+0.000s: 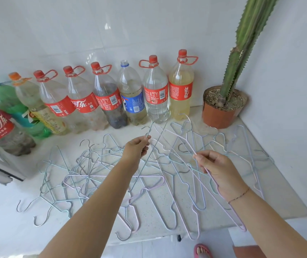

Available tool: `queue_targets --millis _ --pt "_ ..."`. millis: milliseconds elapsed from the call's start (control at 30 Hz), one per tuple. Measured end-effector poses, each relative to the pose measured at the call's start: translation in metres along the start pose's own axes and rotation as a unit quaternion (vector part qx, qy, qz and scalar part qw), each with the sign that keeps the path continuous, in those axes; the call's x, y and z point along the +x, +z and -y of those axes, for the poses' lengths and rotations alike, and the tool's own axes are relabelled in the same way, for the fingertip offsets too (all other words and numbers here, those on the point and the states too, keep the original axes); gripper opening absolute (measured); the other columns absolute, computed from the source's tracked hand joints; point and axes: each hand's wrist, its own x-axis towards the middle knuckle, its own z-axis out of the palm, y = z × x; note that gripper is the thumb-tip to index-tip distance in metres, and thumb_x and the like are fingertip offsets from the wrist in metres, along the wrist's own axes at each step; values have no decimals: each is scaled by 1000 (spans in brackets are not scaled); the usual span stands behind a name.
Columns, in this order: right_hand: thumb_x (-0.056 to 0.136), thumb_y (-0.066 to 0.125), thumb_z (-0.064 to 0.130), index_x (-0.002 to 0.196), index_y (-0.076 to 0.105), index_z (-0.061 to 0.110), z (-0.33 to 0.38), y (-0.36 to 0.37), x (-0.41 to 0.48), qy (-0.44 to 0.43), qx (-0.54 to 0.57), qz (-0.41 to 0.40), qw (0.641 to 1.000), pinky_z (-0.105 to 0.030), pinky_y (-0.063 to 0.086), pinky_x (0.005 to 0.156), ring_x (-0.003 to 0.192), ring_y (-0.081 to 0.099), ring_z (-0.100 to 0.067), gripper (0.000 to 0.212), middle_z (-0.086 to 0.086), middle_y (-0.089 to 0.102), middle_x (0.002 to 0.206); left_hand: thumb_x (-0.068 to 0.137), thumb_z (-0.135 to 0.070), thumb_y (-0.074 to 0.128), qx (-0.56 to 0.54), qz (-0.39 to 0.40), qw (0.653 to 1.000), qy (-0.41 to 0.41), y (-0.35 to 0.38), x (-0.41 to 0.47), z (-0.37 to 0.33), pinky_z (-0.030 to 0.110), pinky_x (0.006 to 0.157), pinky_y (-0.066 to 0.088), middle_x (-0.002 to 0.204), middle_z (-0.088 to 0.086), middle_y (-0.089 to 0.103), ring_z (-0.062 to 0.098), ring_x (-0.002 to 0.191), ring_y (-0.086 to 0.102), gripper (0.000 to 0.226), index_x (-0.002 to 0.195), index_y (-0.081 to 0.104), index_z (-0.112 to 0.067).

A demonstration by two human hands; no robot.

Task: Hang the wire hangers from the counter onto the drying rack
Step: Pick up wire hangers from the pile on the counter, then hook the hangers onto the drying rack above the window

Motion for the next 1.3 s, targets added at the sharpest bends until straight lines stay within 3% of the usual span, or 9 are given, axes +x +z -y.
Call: queue_targets --millis 200,333,567,700,833,1000,1300 --pt "84 61 6 79 67 11 8 15 0 -15 14 -1 1000 -13 36 50 47 41 -5 10 7 51 48 95 -10 50 -31 -9 999 25 -27 -40 -20 15 56 36 70 -1 57 5 54 46 18 87 66 -13" --pt "85 59 5 80 66 7 13 32 -1 -24 18 35 999 -14 34 48 45 39 -5 9 4 49 50 93 -9 52 -76 -54 994 49 -51 -75 -26 11 51 40 62 -5 59 2 49 49 17 85 67 -13" --pt "87 56 3 81 65 7 26 70 -20 -14 37 166 985 -14 34 45 41 41 -3 12 7 53 45 93 -7 52 -127 -201 966 104 -91 -166 -30 10 48 38 54 -8 59 1 46 49 15 83 64 -10" --pt "86 58 6 76 65 11 32 86 -49 -15 20 262 965 -17 34 48 46 40 -7 13 -1 50 54 90 -7 57 -150 -306 932 123 -99 -236 -18 12 49 39 55 -5 58 4 49 49 11 81 64 -10" --pt "86 59 10 77 65 10 38 98 -92 -17 5 344 939 -14 36 46 43 41 -4 10 6 51 47 89 -6 57 -176 -378 897 144 -95 -313 4 14 50 41 59 -2 59 7 53 49 9 84 65 -9" --pt "85 62 14 79 65 10 37 108 -164 -14 -18 446 895 -13 40 47 44 43 -4 8 2 51 54 91 -6 55 -206 -458 850 158 -87 -412 40 14 50 41 69 2 56 8 58 49 11 87 64 -10" --pt "79 68 13 86 67 6 18 120 -356 44 -1 653 756 -11 37 45 44 43 -1 9 9 55 52 91 -2 53 -252 -595 732 215 -70 -636 111 13 47 42 59 -3 59 7 53 50 14 88 65 -8"
